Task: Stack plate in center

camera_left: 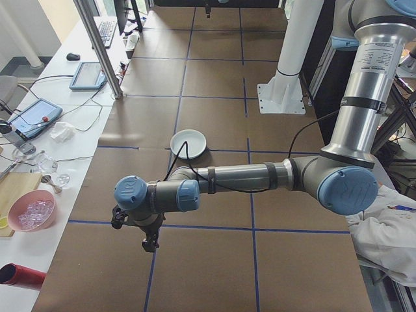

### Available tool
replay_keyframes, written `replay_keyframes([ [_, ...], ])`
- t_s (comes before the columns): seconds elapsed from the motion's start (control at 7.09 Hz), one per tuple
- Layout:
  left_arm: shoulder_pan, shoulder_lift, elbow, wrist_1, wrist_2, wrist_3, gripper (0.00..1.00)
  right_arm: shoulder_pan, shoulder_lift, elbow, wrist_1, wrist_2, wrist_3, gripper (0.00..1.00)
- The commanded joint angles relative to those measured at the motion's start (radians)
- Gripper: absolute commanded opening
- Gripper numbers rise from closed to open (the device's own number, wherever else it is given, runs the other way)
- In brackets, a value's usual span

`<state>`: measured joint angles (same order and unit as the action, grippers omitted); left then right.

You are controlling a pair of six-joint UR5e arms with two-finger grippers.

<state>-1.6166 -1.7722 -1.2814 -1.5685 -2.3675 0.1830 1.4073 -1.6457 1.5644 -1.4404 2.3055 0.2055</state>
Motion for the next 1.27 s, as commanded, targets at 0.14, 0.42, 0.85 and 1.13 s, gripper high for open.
replay_keyframes([
  [0.14,0.0,-0.006,0.004,-0.019,-0.068,-0.003,1.0,0.001,0.0,-0.001,0.0,0.0,0.0,1.0],
  [0.42,-0.002,-0.004,0.001,-0.064,-0.061,0.003,1.0,-0.001,0.0,0.0,0.0,0.0,0.0,1.0],
  [0.85,-0.006,-0.001,-0.002,-0.071,-0.067,0.01,1.0,-0.001,0.0,0.0,0.0,0.0,0.0,1.0],
  [1.13,-0.005,0.011,-0.009,-0.102,-0.064,0.01,1.0,-0.001,0.0,-0.001,0.0,0.0,0.0,1.0],
])
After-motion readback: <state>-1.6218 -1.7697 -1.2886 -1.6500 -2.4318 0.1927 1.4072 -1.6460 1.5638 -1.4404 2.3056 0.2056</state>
